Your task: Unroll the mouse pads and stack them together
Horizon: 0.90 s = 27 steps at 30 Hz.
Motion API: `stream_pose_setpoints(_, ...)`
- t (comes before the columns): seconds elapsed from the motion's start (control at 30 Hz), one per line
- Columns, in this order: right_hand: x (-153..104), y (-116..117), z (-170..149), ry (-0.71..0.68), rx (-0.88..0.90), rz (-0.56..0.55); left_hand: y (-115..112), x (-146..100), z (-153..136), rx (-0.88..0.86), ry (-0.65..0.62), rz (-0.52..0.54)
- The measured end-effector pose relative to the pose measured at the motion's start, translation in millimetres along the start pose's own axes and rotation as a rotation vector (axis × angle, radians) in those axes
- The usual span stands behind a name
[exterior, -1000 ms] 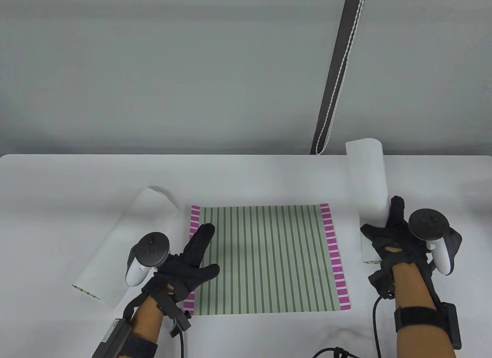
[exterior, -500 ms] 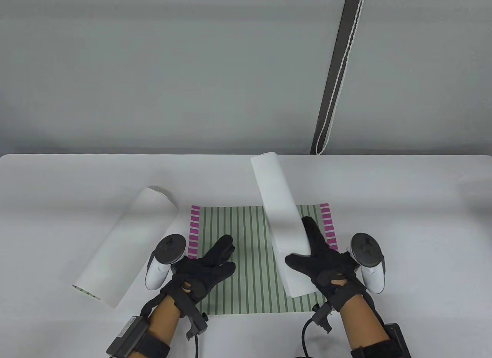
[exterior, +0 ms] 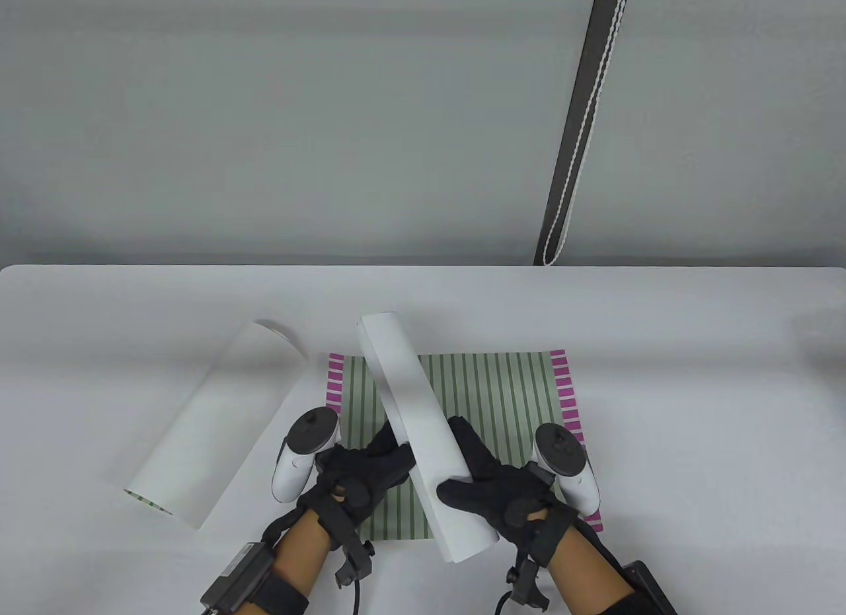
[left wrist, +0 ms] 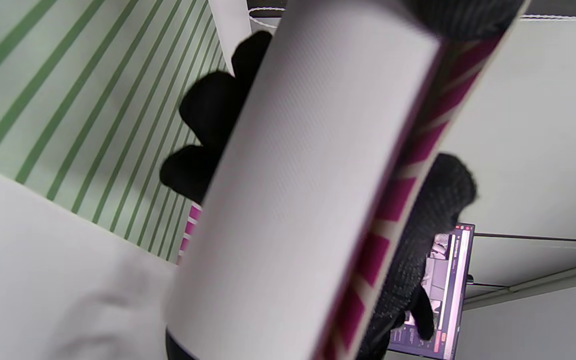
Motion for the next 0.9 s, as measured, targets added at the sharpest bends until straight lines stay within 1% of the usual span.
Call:
stream_pose_setpoints(0.1,2.3,4.7,1.1,0.026,-0.033,-0.016,-1.8,0.8,0.3,-0.072,-0.028,0.005)
stream_pose_setpoints(0.17,3.0,9.2,-1.5,0.046,-0.113,-0.021,-2.2,1.0,2.1,-0.124,-0.055,0.024)
stream_pose_setpoints(0.2,3.1,10.5,-2.8,0.055,-0.154,-0.033,-1.2,-0.4,2.2,-0.143,-0.045,0.051)
stream_pose_setpoints(0.27,3.9,10.0,-5.0,0.062,-0.163,-0.057,2.0,-3.4,1.3,-0.110,-0.004,0.104)
stream_pose_setpoints(0.3,4.5,10.5,-6.9,0.075,-0.130,-0.052,3.6,-4.6,0.0,-0.094,0.009,0.120)
stream_pose_setpoints(0.43,4.4,12.0,-8.7,0.075,-0.058,-0.021,7.1,-6.3,-6.1,-0.147,0.022,0.166)
stream_pose_setpoints(0.63,1.6,2.5,-13.3,0.069,0.054,-0.020,13.9,-12.2,-8.1,-0.114,0.047,0.204)
stream_pose_setpoints(0.73,-0.6,-4.4,-18.9,0.082,0.112,-0.029,17.3,-15.0,-9.1,-0.149,0.032,0.200)
stream_pose_setpoints(0.83,-2.5,-12.5,-25.3,0.124,0.125,-0.072,17.4,-15.7,-10.9,-0.249,-0.010,0.162)
stream_pose_setpoints(0.9,-2.0,-17.7,-25.5,0.121,0.145,-0.093,16.8,-15.7,-12.2,-0.283,-0.019,0.143)
Point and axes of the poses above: the tracker on the back of each hand, its own z axis roughly to the thumb side, its own x axis roughly from the wrist to the fingertips, y = z × x, the point moved 5 cm from there along x, roughly from the wrist to the fingertips, and after that the axes turned 11 degrees about -z, right-handed, at the moved point
